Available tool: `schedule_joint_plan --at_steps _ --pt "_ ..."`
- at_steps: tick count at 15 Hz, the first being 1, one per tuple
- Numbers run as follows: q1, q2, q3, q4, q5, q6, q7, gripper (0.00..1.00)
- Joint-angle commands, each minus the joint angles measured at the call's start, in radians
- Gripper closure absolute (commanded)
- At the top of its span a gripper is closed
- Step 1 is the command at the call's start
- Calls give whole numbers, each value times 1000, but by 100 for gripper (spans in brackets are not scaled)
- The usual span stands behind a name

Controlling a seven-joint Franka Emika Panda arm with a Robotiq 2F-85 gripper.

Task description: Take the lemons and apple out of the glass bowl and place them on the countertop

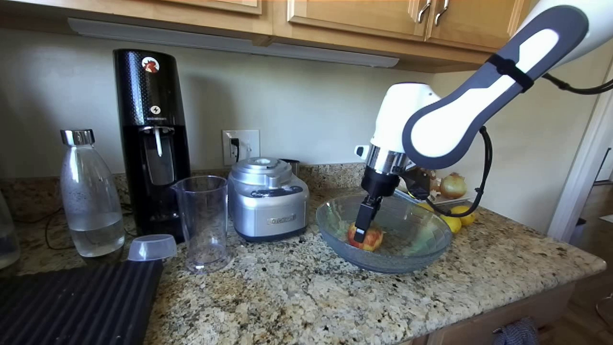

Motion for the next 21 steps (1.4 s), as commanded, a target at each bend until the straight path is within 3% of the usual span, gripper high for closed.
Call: schedule_joint_plan --at_steps 1,8,12,21 --pt "6 1 0 -5 0 -25 5 36" --pt "-25 -103 25 -28 87 -146 10 36" --pt "-23 -206 5 -38 118 -261 50 36" --pt "-59 -449 -73 -96 64 -429 183 36"
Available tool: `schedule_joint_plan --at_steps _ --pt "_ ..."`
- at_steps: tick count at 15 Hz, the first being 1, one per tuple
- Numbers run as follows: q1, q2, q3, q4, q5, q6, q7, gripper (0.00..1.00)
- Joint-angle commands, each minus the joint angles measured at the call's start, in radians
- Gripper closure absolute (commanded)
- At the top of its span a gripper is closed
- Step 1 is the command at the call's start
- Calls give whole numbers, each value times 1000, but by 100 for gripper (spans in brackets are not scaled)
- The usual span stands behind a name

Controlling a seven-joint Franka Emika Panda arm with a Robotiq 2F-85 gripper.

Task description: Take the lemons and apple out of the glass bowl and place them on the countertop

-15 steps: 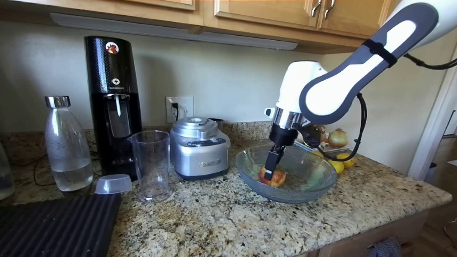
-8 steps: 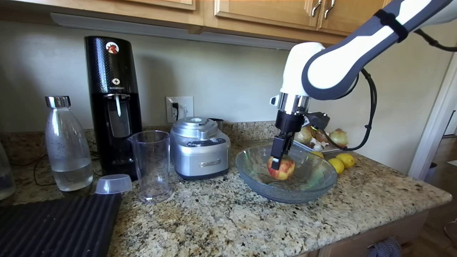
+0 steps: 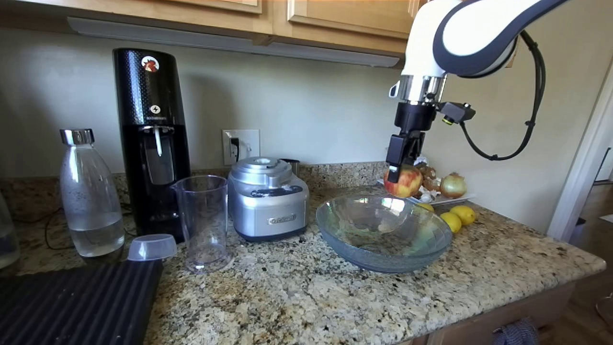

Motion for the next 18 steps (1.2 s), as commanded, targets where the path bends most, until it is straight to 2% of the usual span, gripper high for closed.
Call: schedule_joint_plan --at_steps 1,2,3,10,11,18 --pt "-27 -135 -28 -101 -26 -33 80 36" --pt "-36 -150 -36 -122 -15 -26 84 36" --pt "-26 -67 -22 -43 -7 -22 42 11" --pt "-39 -100 -31 -87 -7 -21 57 11" --pt "-39 -100 -31 -87 -7 -21 57 36" --pt "-98 -165 -91 -175 -18 -1 78 36"
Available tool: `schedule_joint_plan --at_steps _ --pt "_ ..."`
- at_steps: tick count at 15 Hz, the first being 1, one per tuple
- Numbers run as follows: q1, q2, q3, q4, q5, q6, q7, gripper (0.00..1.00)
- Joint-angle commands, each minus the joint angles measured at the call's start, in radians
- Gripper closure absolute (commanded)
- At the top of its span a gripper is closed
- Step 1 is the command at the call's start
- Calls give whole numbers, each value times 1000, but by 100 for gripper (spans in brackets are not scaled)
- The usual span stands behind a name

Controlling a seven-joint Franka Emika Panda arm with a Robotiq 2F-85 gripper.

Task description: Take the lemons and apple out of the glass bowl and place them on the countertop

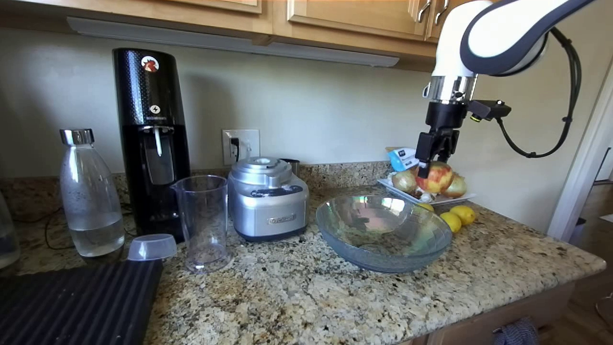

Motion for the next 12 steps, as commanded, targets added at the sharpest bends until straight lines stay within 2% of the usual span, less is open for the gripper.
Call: schedule_joint_plan --at_steps 1,4,8,12 --pt "-38 -80 -31 -81 -13 19 26 36" --pt "-60 -87 -50 -124 -45 67 49 36" --pt "-87 -63 -65 -178 -159 143 140 36" --pt "-112 -29 -87 -220 -228 163 207 36"
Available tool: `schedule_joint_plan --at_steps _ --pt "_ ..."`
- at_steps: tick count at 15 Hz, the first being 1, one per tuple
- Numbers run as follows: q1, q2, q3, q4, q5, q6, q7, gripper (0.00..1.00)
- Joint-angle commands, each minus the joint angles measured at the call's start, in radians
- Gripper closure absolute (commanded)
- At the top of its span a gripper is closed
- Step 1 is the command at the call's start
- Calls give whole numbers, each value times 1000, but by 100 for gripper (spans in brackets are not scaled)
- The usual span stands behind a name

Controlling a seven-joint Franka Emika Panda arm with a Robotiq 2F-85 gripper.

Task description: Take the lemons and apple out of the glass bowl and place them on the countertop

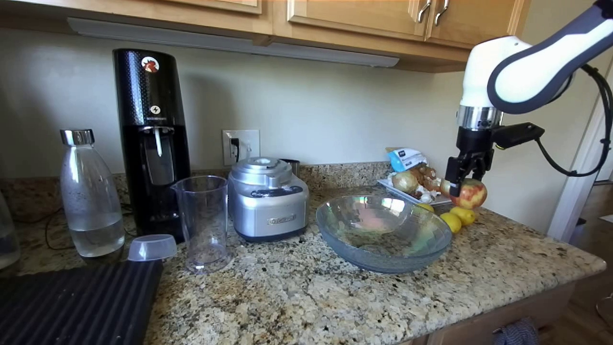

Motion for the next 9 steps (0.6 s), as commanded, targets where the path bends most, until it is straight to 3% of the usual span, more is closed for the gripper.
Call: schedule_joint_plan --at_steps 1,9 --pt "-25 -2 -21 -61 -30 54 34 36" --pt "-33 128 -60 -71 -12 194 14 36"
